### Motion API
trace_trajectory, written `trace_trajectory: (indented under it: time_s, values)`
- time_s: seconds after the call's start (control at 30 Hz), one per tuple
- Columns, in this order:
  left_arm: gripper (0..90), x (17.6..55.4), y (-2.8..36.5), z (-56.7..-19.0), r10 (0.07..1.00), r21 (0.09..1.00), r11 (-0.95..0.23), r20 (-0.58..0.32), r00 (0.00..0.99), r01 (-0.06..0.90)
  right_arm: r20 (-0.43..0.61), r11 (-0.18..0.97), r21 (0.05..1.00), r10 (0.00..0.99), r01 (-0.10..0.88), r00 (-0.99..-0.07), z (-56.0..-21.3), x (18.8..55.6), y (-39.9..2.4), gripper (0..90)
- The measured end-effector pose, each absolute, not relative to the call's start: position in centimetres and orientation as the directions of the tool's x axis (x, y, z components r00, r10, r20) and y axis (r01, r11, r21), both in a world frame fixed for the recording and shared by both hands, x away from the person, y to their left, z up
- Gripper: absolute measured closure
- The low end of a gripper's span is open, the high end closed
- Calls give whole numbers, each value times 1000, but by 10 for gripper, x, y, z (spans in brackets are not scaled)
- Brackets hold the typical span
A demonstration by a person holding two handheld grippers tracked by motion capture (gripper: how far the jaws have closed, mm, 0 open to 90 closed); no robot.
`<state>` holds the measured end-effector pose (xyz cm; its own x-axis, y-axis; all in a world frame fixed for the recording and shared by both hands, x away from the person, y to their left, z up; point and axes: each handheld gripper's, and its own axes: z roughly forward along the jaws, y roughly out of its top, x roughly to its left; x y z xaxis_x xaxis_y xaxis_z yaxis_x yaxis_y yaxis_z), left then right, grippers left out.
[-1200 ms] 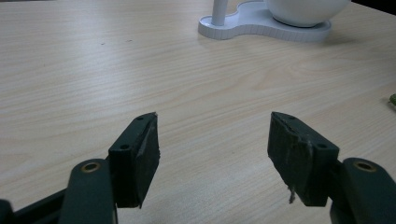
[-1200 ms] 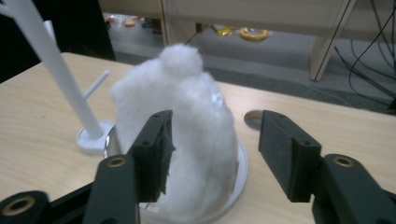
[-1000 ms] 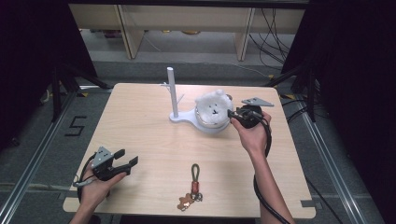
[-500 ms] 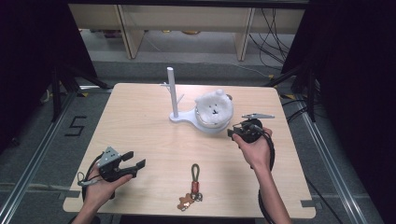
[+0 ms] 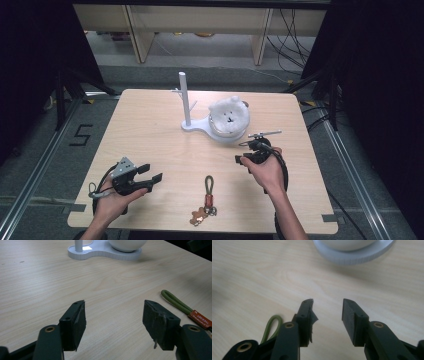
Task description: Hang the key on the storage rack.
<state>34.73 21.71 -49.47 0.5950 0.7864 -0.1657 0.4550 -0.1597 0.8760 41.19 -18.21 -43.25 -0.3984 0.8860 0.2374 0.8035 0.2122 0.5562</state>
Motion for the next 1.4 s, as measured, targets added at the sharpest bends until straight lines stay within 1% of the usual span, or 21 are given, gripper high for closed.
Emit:
trace_trajectory:
  time_s: [0.1,0.17,0.2,0.27,0.3,0.47,0.53,0.6,0.63,0.67,0.73,0.77,0.8,0.83,0.87,0.9,0.97,1.07,1.1,1.37,1.4]
  values:
    - [343,347,215,-495,780,880,-158,-168,603,449,241,220,520,889,825,-389,-435,407,-176,612]
    - [341,346,215,-496,777,880,-157,-170,606,449,232,255,504,881,825,-413,-437,404,-173,609]
    - [340,346,215,-498,771,877,-162,-173,613,452,244,230,470,894,852,-376,-437,401,-167,608]
    - [339,344,215,-500,773,875,-165,-172,611,455,234,272,439,886,856,-401,-440,396,-161,607]
    - [339,343,215,-500,775,874,-166,-170,608,456,265,245,401,892,883,-367,-439,393,-153,607]
    - [338,342,214,-501,771,873,-167,-174,613,459,276,312,304,875,900,-397,-447,382,-134,609]
    - [338,342,213,-501,770,873,-169,-173,614,458,268,372,324,846,870,-461,-453,380,-130,609]
    - [338,341,213,-500,775,870,-175,-166,609,460,281,360,276,857,891,-433,-453,376,-122,609]
    - [338,341,214,-500,775,870,-176,-165,609,460,274,382,299,843,875,-462,-456,376,-121,609]
    - [338,341,214,-500,775,870,-176,-165,610,460,284,365,257,857,895,-430,-455,373,-116,608]
    - [337,341,214,-500,775,869,-177,-166,610,461,278,404,292,831,867,-481,-461,371,-111,605]
    - [337,342,215,-501,769,872,-172,-172,616,458,275,423,277,825,863,-493,-462,371,-108,603]
    - [337,341,215,-501,771,872,-172,-171,613,459,285,413,247,834,877,-473,-462,369,-103,601]
    - [338,341,215,-501,774,870,-171,-172,610,462,278,434,259,822,863,-497,-464,369,-100,598]
    - [337,341,215,-501,773,870,-174,-170,611,461,290,411,214,840,886,-459,-462,367,-95,594]
    - [337,341,215,-502,774,870,-171,-172,610,463,290,437,226,823,871,-488,-464,369,-95,592]
    - [338,341,215,-502,774,870,-170,-173,609,463,289,416,180,844,891,-452,-464,369,-89,587]
    - [338,341,215,-503,769,871,-172,-173,615,461,273,421,165,849,892,-452,-467,369,-82,575]
    - [338,341,215,-503,770,871,-172,-173,615,461,287,431,180,837,884,-466,-468,370,-82,571]
    - [337,341,215,-504,769,868,-171,-179,614,466,227,430,161,860,888,-457,-472,368,-69,572]
    - [337,341,215,-504,769,868,-171,-179,614,466,218,458,192,843,868,-492,-474,369,-70,572]
